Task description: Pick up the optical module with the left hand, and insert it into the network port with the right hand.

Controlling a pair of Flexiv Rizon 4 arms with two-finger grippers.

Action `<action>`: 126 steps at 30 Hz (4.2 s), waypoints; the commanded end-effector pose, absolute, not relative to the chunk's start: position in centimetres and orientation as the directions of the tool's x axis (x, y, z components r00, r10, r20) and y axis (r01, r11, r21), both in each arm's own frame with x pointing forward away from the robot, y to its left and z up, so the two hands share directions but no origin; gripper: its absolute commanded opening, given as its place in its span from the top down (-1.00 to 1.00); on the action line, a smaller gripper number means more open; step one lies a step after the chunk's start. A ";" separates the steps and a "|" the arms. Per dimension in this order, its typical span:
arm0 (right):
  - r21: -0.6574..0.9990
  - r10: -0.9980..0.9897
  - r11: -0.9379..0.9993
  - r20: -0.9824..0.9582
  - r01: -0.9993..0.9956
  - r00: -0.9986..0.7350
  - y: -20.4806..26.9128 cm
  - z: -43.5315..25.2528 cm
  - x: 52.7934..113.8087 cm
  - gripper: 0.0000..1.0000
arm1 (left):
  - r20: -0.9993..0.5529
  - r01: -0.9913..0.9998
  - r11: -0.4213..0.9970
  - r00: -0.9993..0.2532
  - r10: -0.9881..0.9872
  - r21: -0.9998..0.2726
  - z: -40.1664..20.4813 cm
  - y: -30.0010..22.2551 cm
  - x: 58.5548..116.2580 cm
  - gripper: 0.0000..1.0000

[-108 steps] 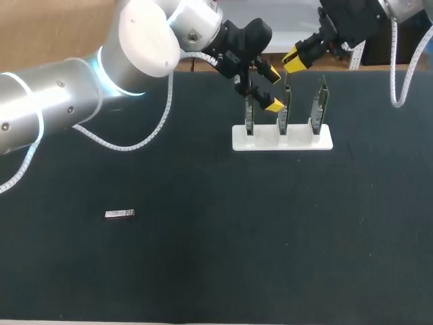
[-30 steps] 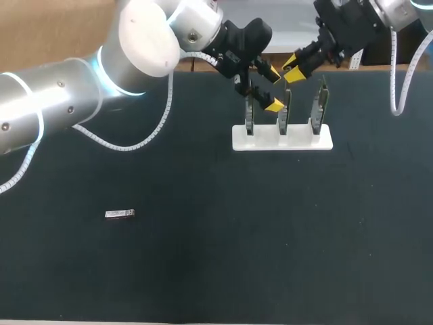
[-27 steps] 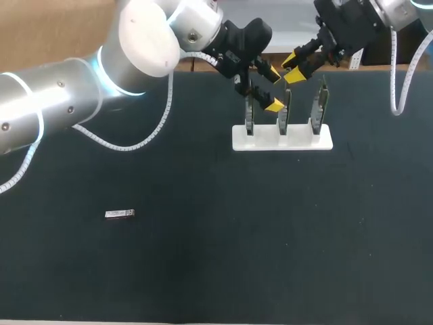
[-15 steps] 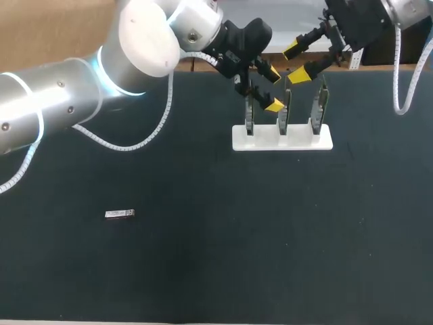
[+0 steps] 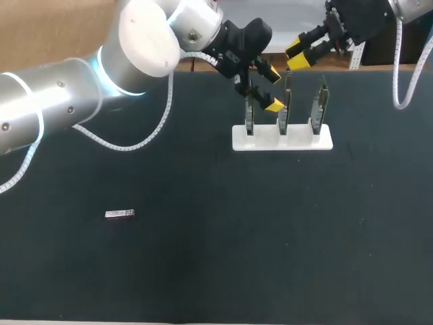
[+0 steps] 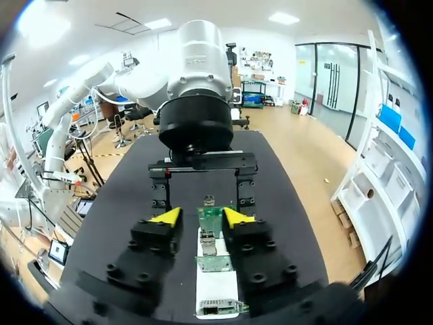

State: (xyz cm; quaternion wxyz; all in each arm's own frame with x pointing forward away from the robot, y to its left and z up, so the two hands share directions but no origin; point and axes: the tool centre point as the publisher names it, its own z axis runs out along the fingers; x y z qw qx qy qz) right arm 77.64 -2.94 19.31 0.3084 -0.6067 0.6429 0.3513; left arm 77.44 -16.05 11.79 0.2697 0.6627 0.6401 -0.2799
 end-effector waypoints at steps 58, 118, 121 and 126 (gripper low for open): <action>0.171 -0.623 0.036 -0.766 -0.985 -0.156 -3.2 14.2 77.8 1.00 | -0.712 0.999 -0.036 0.022 0.702 -0.004 11.9 -16.1 77.6 -1.00; 0.131 -0.548 -0.017 -0.831 -0.991 -0.100 -14.3 16.5 76.7 1.00 | -0.712 0.999 -0.036 0.022 0.702 -0.004 11.9 -16.1 77.6 -1.00; 0.137 -0.544 -0.026 -0.833 -0.990 -0.101 -14.4 16.3 76.7 1.00 | -0.712 0.999 -0.036 0.022 0.702 -0.004 11.9 -16.1 77.6 -1.00; 0.127 -0.558 -0.030 -0.825 -0.991 -0.089 -14.4 16.1 76.9 1.00 | -0.712 0.999 -0.036 0.022 0.702 -0.004 11.9 -16.1 77.6 -1.00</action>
